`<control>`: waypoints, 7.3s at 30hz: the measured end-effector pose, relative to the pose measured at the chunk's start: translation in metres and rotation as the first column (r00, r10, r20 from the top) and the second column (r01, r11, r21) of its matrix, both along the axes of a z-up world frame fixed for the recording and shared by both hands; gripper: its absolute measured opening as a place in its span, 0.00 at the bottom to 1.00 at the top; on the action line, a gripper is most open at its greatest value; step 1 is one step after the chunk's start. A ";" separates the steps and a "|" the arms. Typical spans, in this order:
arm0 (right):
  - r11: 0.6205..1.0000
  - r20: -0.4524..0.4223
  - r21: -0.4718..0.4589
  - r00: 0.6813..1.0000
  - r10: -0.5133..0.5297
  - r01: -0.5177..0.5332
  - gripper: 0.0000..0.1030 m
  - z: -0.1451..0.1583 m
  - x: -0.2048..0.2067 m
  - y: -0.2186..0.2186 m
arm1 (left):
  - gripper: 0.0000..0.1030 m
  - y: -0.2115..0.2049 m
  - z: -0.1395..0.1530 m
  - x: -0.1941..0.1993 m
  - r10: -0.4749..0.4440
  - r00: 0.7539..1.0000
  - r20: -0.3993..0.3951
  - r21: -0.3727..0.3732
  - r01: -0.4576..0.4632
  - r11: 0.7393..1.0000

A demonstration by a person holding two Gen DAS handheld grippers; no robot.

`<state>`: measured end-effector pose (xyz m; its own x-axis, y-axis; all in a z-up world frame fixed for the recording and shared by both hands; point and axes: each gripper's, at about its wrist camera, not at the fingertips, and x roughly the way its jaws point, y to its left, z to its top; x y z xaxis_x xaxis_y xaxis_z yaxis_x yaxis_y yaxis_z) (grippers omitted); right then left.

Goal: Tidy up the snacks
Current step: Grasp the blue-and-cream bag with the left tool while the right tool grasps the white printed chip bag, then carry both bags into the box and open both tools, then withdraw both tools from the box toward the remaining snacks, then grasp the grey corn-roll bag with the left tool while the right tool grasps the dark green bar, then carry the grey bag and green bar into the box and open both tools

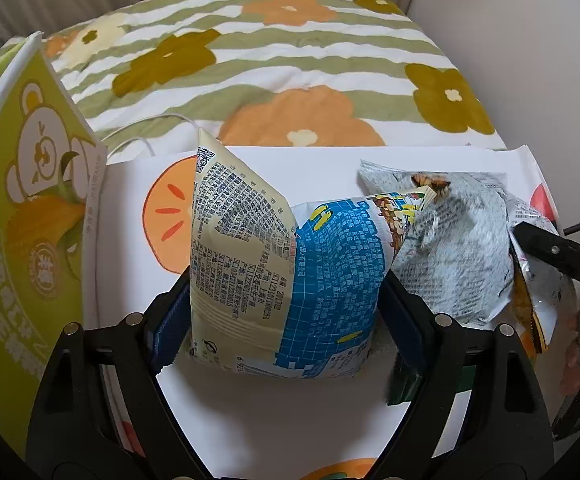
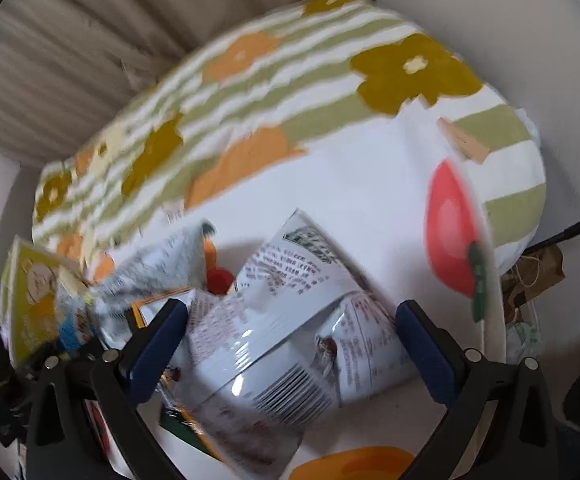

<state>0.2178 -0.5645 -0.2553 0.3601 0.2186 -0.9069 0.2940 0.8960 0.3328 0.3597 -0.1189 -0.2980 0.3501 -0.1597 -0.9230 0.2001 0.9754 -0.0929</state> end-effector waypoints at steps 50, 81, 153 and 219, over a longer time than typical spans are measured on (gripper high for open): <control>0.923 0.446 -0.027 0.822 0.355 -0.385 0.67 0.203 -0.027 0.167 | 0.74 0.171 0.223 -0.073 0.205 0.929 0.308 -0.083 -0.188 0.979; 0.873 0.334 -0.137 0.808 0.485 -0.468 0.67 0.164 -0.040 0.365 | 0.99 0.331 0.173 -0.030 0.115 0.972 0.206 -0.069 -0.103 0.992; 0.911 0.181 -0.263 0.912 0.369 -0.317 0.99 0.110 -0.100 0.055 | 0.99 -0.078 0.098 -0.018 -0.383 0.924 0.002 0.077 0.381 0.921; 0.637 0.146 -0.338 0.630 0.763 -0.693 0.41 0.058 -0.061 0.105 | 0.70 0.013 0.081 -0.047 0.055 0.998 -0.022 -0.088 -0.057 0.994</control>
